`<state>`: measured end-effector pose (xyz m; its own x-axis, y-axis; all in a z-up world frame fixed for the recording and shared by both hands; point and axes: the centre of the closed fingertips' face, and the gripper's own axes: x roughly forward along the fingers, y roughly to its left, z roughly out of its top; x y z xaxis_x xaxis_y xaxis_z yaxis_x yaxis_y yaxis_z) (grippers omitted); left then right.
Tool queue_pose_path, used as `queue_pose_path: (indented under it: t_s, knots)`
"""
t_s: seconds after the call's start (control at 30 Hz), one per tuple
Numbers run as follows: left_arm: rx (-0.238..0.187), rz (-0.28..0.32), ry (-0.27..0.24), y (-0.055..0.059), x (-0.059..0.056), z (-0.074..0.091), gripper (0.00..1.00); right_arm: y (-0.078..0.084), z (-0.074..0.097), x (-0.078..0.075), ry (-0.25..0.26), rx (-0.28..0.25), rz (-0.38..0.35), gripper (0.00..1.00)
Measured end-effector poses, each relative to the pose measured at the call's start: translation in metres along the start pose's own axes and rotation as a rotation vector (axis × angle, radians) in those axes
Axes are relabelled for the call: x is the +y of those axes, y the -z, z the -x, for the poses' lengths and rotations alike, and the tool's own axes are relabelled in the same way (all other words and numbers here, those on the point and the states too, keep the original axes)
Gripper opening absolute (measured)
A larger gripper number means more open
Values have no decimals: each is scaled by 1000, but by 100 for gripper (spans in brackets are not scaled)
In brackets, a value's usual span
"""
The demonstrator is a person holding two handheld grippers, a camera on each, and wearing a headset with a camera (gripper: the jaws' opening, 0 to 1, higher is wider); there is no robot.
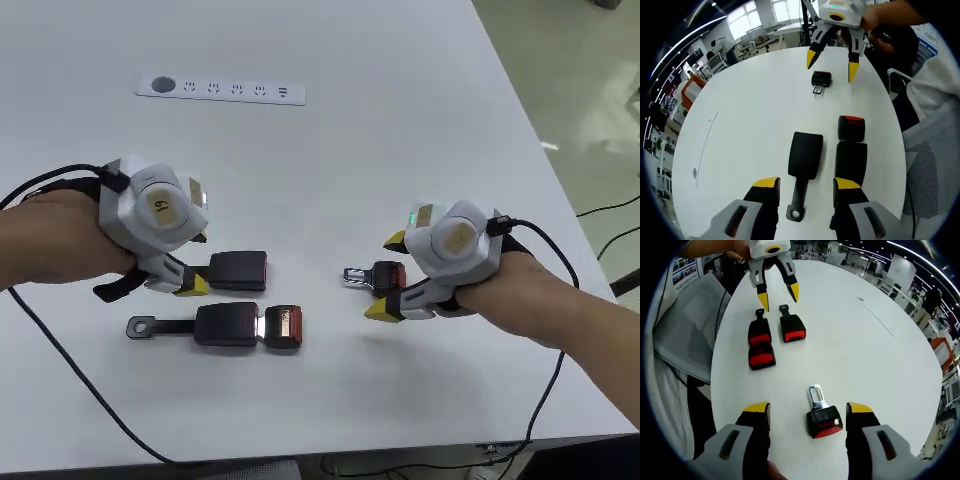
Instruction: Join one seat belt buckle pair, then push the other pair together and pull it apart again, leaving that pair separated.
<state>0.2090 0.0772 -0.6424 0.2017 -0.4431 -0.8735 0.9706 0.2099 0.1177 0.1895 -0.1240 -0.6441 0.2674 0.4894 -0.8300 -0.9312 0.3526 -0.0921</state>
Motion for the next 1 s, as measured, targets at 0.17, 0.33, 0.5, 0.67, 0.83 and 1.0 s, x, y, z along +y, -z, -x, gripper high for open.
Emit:
queue_pose_path:
  t_s: [0.17, 0.33, 0.5, 0.67, 0.83, 1.0]
  knots:
    - [-20, 76, -51, 19, -12, 16, 49, -13, 13, 23, 24, -55, -1, 57]
    - [-45, 155, -88, 28, -30, 36, 58, -12, 24, 38, 54, -86, -54, 63]
    - [-72, 183, -179, 46, -39, 49, 62, 2, 31, 51, 79, -78, -105, 72]
    - [-100, 289, -226, 57, -57, 58, 76, 7, 42, 56, 114, -100, -148, 75]
    - [-148, 371, -318, 66, -57, 73, 78, 11, 49, 56, 143, -113, -224, 80]
    - [-163, 483, -361, 87, -56, 84, 81, 11, 51, 53, 170, -118, -238, 85]
